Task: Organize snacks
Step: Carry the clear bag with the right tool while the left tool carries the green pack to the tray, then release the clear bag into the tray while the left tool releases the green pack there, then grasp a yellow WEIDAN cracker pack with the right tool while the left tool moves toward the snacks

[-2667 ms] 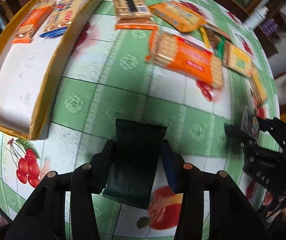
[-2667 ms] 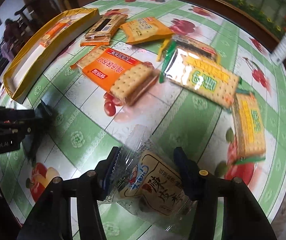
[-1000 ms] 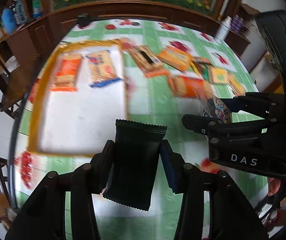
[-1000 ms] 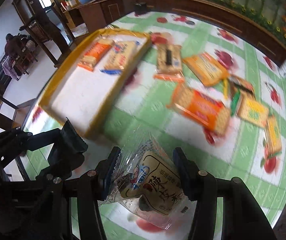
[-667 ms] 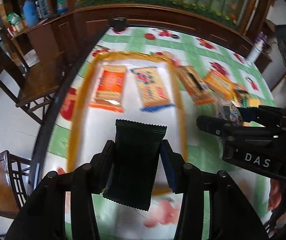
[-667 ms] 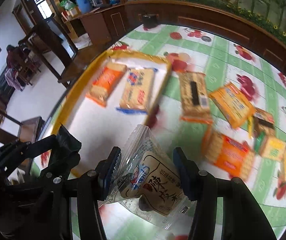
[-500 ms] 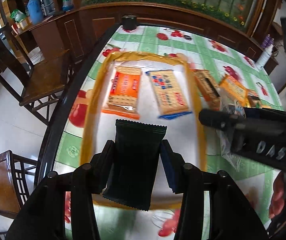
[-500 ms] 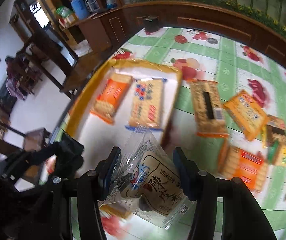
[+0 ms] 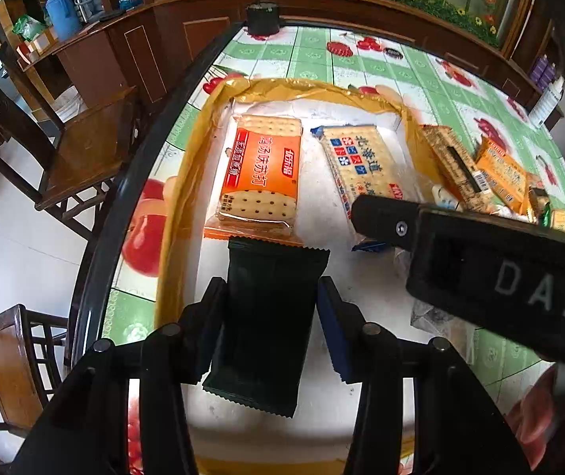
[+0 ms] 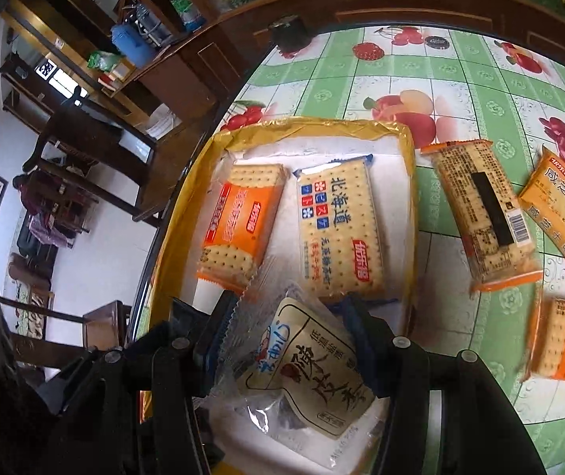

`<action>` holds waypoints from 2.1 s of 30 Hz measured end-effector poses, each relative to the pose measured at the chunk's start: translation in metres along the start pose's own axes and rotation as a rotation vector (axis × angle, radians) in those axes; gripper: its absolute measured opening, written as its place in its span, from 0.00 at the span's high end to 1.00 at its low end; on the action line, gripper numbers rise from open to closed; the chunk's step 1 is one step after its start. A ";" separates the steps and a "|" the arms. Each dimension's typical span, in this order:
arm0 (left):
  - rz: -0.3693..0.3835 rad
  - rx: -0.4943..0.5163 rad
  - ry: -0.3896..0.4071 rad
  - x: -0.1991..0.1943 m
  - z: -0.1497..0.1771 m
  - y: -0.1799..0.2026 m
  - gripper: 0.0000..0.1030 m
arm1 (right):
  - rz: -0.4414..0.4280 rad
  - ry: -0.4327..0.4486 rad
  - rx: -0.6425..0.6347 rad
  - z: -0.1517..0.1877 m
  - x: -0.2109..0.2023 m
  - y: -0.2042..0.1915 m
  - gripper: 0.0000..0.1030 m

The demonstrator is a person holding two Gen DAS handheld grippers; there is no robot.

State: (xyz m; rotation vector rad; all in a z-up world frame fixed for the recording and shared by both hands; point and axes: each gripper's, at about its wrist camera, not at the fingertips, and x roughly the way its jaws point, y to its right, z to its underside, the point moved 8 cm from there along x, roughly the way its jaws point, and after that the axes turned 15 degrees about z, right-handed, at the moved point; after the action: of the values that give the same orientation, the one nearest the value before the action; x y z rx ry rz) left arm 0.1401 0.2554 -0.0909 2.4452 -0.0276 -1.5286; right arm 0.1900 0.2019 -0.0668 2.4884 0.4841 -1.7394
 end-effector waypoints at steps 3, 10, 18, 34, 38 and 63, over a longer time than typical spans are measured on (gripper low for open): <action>0.004 -0.008 -0.004 0.003 -0.001 -0.002 0.56 | 0.027 0.029 -0.017 -0.004 -0.001 -0.003 0.46; 0.029 -0.045 0.018 -0.003 -0.009 -0.009 0.56 | 0.026 0.091 -0.044 -0.016 -0.013 -0.017 0.46; -0.025 -0.012 0.030 -0.002 -0.011 -0.011 0.56 | 0.019 0.065 0.028 -0.014 0.004 -0.012 0.40; -0.026 0.012 0.086 -0.027 0.010 0.018 0.57 | 0.074 0.143 -0.067 0.012 -0.049 0.026 0.40; 0.004 0.050 0.095 -0.034 0.021 0.052 0.57 | 0.092 0.130 -0.096 0.042 -0.061 0.051 0.33; 0.034 0.195 0.008 0.016 0.089 0.226 0.47 | 0.313 0.024 0.019 0.205 -0.099 0.305 0.20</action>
State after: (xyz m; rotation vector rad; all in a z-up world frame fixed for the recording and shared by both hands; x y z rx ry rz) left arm 0.0956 0.0166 -0.0908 2.5844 -0.2258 -1.5686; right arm 0.0629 -0.1560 -0.0862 2.4385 0.0722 -1.6004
